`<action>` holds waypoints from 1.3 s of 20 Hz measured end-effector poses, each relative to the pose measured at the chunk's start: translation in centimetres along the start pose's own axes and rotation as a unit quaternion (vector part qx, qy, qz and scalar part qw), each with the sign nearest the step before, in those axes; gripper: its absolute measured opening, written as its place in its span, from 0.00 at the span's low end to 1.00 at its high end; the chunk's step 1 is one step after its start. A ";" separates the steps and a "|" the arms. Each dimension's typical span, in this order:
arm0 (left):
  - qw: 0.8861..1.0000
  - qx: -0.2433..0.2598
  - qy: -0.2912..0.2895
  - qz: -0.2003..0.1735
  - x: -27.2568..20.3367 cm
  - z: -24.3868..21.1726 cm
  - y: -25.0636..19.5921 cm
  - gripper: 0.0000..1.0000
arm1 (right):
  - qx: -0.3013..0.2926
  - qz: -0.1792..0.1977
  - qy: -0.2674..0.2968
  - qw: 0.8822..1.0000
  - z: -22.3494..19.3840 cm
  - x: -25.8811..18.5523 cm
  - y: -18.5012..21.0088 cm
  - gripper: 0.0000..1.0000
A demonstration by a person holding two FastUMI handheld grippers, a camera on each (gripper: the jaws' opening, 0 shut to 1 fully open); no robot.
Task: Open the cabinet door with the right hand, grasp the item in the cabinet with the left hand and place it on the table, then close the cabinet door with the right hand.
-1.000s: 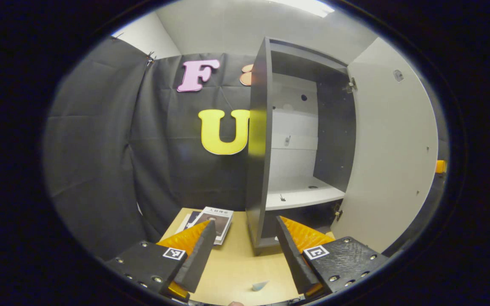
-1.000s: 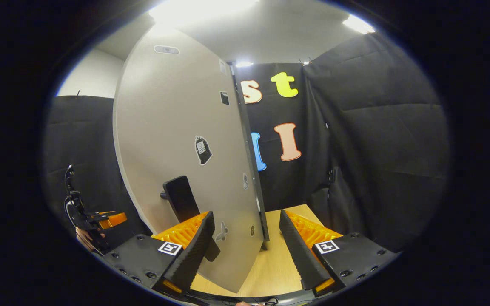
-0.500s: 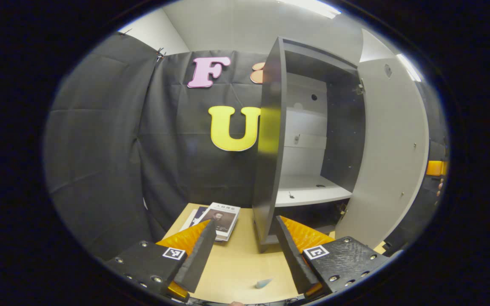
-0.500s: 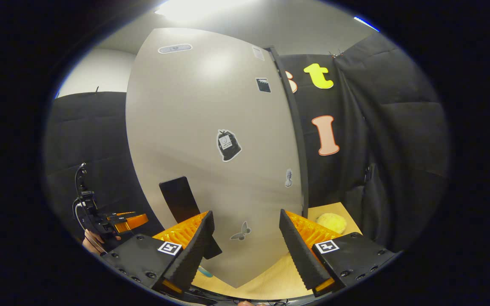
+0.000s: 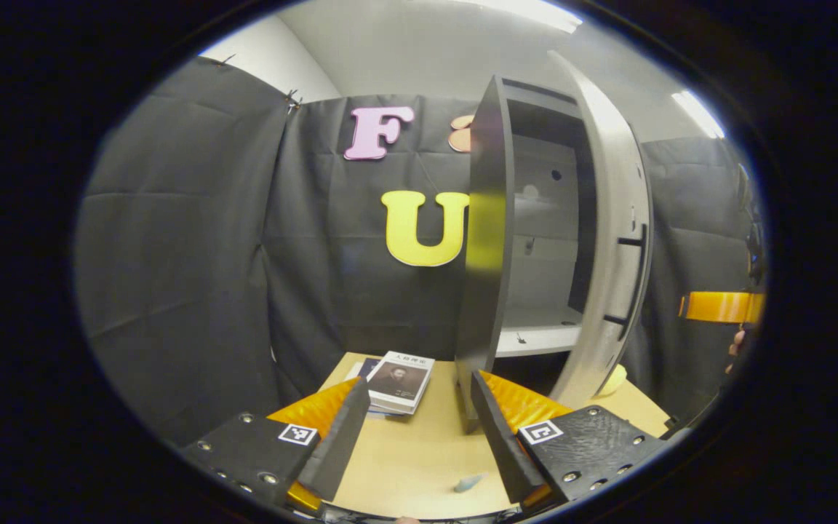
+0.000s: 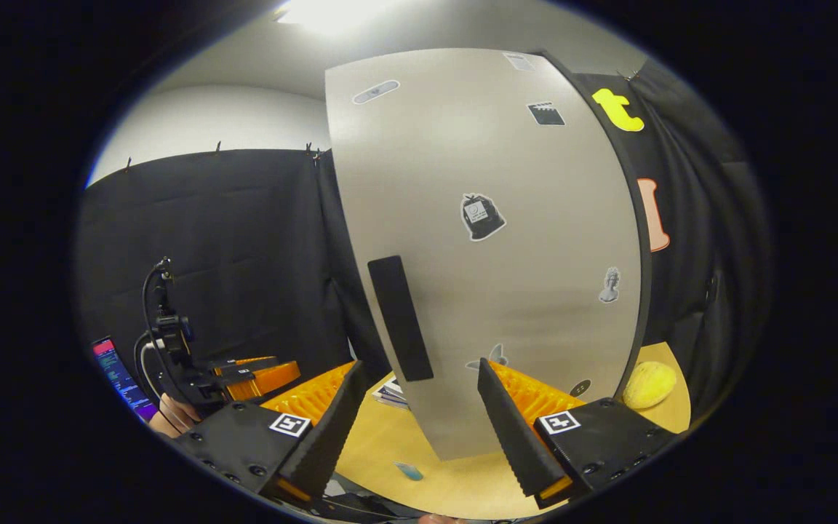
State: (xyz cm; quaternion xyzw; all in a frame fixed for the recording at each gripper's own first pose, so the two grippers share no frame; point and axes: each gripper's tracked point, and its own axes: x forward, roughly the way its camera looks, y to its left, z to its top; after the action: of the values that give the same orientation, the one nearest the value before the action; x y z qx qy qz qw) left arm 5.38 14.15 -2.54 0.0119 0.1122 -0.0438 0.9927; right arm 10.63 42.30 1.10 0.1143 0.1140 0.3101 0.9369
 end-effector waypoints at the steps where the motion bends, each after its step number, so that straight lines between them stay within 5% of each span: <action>1: 1.000 -0.002 0.001 0.002 -0.2 -0.1 0.1 0.84 | 0.002 -0.006 -0.003 1.000 0.1 -0.2 -0.3 0.98; 9: 0.999 -0.041 0.023 -0.015 -1.0 -3.4 -2.0 0.85 | 0.030 -0.113 -0.036 0.992 0.9 -4.3 -6.7 0.98; 18: 0.998 -0.033 -0.033 -0.045 -2.9 -0.5 -5.6 0.84 | 0.023 -0.213 -0.051 0.975 1.9 -11.6 -14.7 0.98; 26: 0.995 -0.025 -0.074 -0.054 -5.2 2.0 -5.9 0.85 | -0.048 -0.326 -0.098 0.939 6.1 -17.0 -20.2 1.00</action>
State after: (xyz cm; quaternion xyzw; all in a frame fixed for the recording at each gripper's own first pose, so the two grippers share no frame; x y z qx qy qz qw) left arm 0.22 8.66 0.47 -0.0221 0.0403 -0.0958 0.9943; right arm 10.28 15.32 3.60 0.0556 0.0373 -0.0197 0.9976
